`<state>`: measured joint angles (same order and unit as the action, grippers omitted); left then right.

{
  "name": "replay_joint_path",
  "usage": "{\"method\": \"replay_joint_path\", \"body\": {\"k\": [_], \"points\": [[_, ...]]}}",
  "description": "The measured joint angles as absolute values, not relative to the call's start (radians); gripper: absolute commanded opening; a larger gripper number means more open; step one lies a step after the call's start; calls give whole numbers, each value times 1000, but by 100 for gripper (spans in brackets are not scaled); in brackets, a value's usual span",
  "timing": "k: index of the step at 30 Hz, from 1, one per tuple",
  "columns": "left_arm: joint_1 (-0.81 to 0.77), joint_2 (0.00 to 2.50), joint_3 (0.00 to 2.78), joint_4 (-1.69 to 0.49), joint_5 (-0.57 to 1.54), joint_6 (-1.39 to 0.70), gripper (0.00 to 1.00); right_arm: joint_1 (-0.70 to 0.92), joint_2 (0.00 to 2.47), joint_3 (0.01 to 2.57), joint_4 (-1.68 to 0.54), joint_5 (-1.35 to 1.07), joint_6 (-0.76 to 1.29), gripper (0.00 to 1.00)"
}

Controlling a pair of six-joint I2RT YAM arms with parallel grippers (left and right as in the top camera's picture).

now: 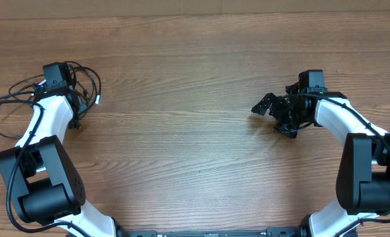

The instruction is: Untangle cables

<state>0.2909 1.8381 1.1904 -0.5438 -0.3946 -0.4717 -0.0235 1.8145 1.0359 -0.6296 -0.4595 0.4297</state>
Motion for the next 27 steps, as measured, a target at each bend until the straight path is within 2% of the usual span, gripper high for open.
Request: {"method": "replay_joint_path", "body": {"k": [3,6,13,21,27], "points": [[291,1838,1190,-539,-331,-473,91,-24,1815,1036,-630,-459,429,100],[291,1838,1190,-532,-244,-461,100,-24,1815,1036,-629,-459,430,100],[291,1838,1190,-593,-93,-450,100,-24,1815,1036,-629,-459,430,100],[277,1838,1186,-656,-37,-473,99,-24,1815,1036,-630,-460,430,100],[204,1838,1184,-658,-18,-473,100,-24,1815,1036,-629,-459,429,100]]}}
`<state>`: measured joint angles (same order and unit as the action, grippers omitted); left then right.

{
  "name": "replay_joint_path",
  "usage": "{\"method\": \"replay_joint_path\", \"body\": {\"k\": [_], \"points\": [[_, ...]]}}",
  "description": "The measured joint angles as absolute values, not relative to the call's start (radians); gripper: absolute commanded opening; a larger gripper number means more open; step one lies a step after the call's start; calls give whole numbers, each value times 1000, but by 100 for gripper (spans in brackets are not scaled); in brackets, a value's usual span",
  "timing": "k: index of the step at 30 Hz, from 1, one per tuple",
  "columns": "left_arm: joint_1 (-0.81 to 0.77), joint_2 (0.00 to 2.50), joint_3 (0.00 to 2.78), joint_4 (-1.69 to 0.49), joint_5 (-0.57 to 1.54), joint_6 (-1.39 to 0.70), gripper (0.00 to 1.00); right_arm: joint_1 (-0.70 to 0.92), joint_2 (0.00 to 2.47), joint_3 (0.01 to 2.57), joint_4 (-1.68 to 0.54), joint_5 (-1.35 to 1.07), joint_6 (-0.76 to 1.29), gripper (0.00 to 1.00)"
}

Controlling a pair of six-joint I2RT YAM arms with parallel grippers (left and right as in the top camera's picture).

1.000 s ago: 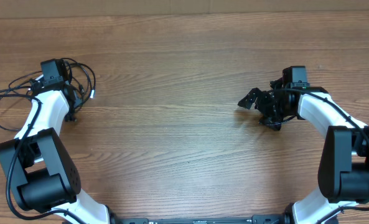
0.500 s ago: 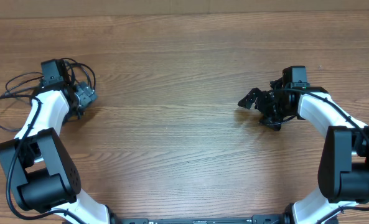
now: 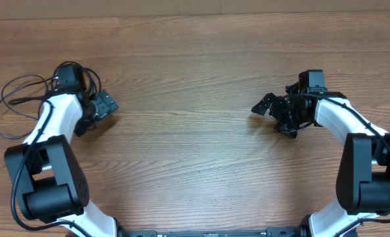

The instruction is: Untangle cables

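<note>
A black cable point(image 3: 10, 108) lies in loose loops at the table's left side, and some strands run up against the left arm's wrist point(image 3: 68, 78). My left gripper point(image 3: 105, 105) points right, just right of the loops. Its fingers show only as a dark block, so whether they are open or hold a strand is unclear. My right gripper point(image 3: 263, 105) rests low over the wood at the right side, far from the cable. Its jaws stand apart with nothing between them.
The wooden table point(image 3: 188, 145) stretches between the two arms. Its far edge runs along the top of the view. Both arm bases sit at the near edge, left and right.
The left wrist has shifted right and its gripper now points right instead of down over the cable. The loops have drawn in from the left edge. The right arm has not moved.
</note>
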<state>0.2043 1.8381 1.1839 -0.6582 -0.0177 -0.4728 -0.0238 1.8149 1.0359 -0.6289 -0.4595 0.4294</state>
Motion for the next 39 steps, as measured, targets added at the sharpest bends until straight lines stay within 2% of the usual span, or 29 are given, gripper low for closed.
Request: {"method": "replay_joint_path", "body": {"k": [13,39], "points": [[38,1838,1172,-651,-10,-472,100,-24,1815,1036,-629,-460,430,100],[34,1838,1172,-651,-10,-472,100,-24,1815,1036,-629,-460,430,100]]}}
